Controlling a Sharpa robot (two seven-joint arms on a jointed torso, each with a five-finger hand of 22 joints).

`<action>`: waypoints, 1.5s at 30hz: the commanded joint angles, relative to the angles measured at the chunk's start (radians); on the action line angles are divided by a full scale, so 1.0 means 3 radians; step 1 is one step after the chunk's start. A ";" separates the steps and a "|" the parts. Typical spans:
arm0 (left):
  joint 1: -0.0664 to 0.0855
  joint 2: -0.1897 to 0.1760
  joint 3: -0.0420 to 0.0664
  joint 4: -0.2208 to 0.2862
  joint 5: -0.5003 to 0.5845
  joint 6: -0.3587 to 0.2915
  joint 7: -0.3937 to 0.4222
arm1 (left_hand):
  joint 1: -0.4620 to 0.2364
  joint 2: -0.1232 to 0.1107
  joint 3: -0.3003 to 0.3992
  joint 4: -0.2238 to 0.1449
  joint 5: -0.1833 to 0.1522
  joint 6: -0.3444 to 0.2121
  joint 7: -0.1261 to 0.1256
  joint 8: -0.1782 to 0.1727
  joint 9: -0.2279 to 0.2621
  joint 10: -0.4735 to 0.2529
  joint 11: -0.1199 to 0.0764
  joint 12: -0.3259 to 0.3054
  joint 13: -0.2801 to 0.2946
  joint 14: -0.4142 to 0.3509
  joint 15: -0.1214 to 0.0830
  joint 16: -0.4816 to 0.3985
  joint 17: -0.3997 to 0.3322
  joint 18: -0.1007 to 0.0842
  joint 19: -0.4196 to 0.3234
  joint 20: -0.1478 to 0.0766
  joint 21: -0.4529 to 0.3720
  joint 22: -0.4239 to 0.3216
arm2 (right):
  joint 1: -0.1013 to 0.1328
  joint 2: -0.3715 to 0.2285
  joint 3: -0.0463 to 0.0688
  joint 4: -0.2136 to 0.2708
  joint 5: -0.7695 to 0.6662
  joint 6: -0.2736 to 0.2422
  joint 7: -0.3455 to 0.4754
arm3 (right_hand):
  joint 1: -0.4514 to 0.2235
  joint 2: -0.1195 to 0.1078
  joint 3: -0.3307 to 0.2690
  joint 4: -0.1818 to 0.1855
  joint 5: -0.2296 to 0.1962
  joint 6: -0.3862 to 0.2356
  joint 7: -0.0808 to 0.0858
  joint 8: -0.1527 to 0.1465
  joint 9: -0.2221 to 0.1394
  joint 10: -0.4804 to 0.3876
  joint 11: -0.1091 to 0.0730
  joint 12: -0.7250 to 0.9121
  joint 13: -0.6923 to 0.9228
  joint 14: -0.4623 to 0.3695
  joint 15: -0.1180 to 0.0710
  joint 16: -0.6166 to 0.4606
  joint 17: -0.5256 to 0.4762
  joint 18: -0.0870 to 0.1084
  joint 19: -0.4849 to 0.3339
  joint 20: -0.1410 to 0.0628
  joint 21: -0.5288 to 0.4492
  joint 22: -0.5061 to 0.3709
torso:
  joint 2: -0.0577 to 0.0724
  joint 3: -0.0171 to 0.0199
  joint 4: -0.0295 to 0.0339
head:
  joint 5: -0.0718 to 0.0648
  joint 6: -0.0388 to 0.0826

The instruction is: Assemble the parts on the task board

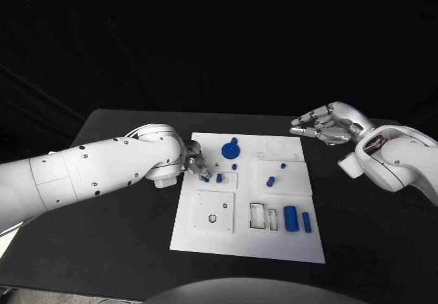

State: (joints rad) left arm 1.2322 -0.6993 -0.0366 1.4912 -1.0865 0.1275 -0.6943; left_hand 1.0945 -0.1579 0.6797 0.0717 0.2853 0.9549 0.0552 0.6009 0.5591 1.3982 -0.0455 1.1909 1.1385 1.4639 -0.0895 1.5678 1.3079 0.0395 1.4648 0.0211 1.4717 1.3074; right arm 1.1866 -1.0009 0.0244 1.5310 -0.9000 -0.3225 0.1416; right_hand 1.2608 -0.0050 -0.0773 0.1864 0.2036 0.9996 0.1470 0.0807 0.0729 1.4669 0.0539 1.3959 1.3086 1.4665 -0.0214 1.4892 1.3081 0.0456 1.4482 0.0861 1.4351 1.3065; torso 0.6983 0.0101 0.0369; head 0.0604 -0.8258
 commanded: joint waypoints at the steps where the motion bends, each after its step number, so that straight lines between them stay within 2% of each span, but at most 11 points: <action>1: -0.0013 0.0024 -0.0011 -0.0020 0.0069 0.0147 -0.0180 | -0.0045 0.0005 0.0003 -0.0031 0.0004 0.0135 -0.0113 0.0003 -0.0012 0.0019 -0.0001 0.0013 0.0007 0.0356 -0.0024 0.0010 0.0876 -0.0037 0.0221 -0.0028 0.0019 0.0513 | -0.0002 0.0001 0.0000 0.0008 -0.0007 0.0043 0.0023 | 0.0025 0.0023 -0.0022 -0.0001 0.0012 0.0000 -0.0026 0.0021 0.0004 0.0062 -0.0001 -0.0004 0.0520 0.0234 -0.0001 -0.0020 0.0323 0.0036 -0.0006 -0.0010 -0.0012 -0.0002 | 0.0003 0.0002 -0.0002 | 0.0000 -0.0007; 16: -0.0013 0.0066 -0.0014 -0.0075 0.0084 0.0248 -0.0215 | -0.0164 0.0011 -0.0124 0.0047 0.0004 0.0191 -0.0133 -0.0010 -0.0050 0.0044 -0.0015 0.0069 0.0072 0.0356 -0.0034 0.0010 0.0876 -0.0041 0.0227 -0.0036 0.0033 0.0532 | -0.0002 -0.0006 0.0000 0.0015 -0.0006 0.0038 0.0027 | 0.0027 0.0024 -0.0023 -0.0001 0.0014 -0.0001 -0.0026 0.0021 0.0004 0.0061 -0.0001 -0.0006 0.0519 0.0234 -0.0001 -0.0022 0.0320 0.0036 -0.0007 -0.0010 -0.0013 -0.0004 | -0.0003 0.0001 0.0001 | -0.0014 -0.0019; 25: -0.0014 0.0070 -0.0014 -0.0078 0.0082 0.0288 -0.0241 | -0.0250 -0.0019 -0.0241 0.0109 0.0002 0.0239 -0.0144 -0.0028 -0.0089 0.0059 -0.0023 0.0098 0.0107 0.0356 -0.0039 0.0010 0.0876 -0.0045 0.0232 -0.0039 0.0045 0.0549 | -0.0002 -0.0006 0.0000 0.0014 -0.0005 0.0036 0.0030 | 0.0027 0.0024 -0.0023 -0.0001 0.0014 -0.0001 -0.0026 0.0021 0.0004 0.0061 -0.0001 -0.0006 0.0519 0.0234 -0.0001 -0.0022 0.0320 0.0036 -0.0007 -0.0010 -0.0013 -0.0004 | -0.0002 0.0002 0.0001 | -0.0014 -0.0021; 35: -0.0014 0.0073 -0.0014 -0.0089 0.0079 0.0240 -0.0271 | -0.0401 -0.0046 -0.0546 0.0303 -0.0002 0.0304 -0.0144 -0.0065 -0.0166 0.0067 -0.0023 0.0109 0.0128 0.0356 -0.0041 0.0010 0.0876 -0.0049 0.0237 -0.0042 0.0056 0.0567 | -0.0002 -0.0005 0.0000 0.0013 -0.0004 0.0029 0.0033 | 0.0028 0.0025 -0.0025 -0.0002 0.0017 -0.0002 -0.0026 0.0020 0.0004 0.0060 -0.0001 -0.0010 0.0516 0.0233 -0.0001 -0.0024 0.0316 0.0037 -0.0007 -0.0010 -0.0014 -0.0005 | -0.0002 0.0001 0.0002 | -0.0014 -0.0019; 45: -0.0014 0.0071 -0.0013 -0.0108 0.0068 0.0164 -0.0287 | -0.0384 -0.0058 -0.0795 0.0429 0.0009 0.0330 -0.0149 -0.0073 -0.0218 0.0072 -0.0027 0.0119 0.0146 0.0356 -0.0046 0.0010 0.0876 -0.0053 0.0243 -0.0045 0.0069 0.0585 | -0.0002 -0.0005 0.0000 0.0012 0.0001 0.0026 0.0035 | 0.0029 0.0026 -0.0028 -0.0002 0.0021 -0.0003 -0.0025 0.0020 0.0004 0.0055 -0.0001 -0.0018 0.0511 0.0232 -0.0001 -0.0027 0.0311 0.0038 -0.0011 -0.0010 -0.0018 -0.0014 | -0.0001 0.0000 0.0003 | -0.0021 -0.0014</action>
State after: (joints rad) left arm 1.2303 -0.6794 -0.0394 1.4599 -1.0720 0.1783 -0.6971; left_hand 0.9826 -0.1751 0.4459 0.2002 0.2862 1.0454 0.0105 0.5821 0.4946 1.4116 -0.0519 1.2232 1.1811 1.4638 -0.0967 1.5678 1.3075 0.0394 1.4647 0.0139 1.4879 1.3074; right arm 1.1866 -1.0028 0.0244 1.5335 -0.8992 -0.3225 0.1428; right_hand 1.2646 -0.0012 -0.0812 0.1847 0.2035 0.9996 0.1470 0.0807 0.0728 1.4669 0.0539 1.3959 1.3086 1.4666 -0.0213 1.4854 1.3076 0.0457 1.4482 0.0861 1.4351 1.3032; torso 0.6976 0.0104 0.0376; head 0.0553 -0.8307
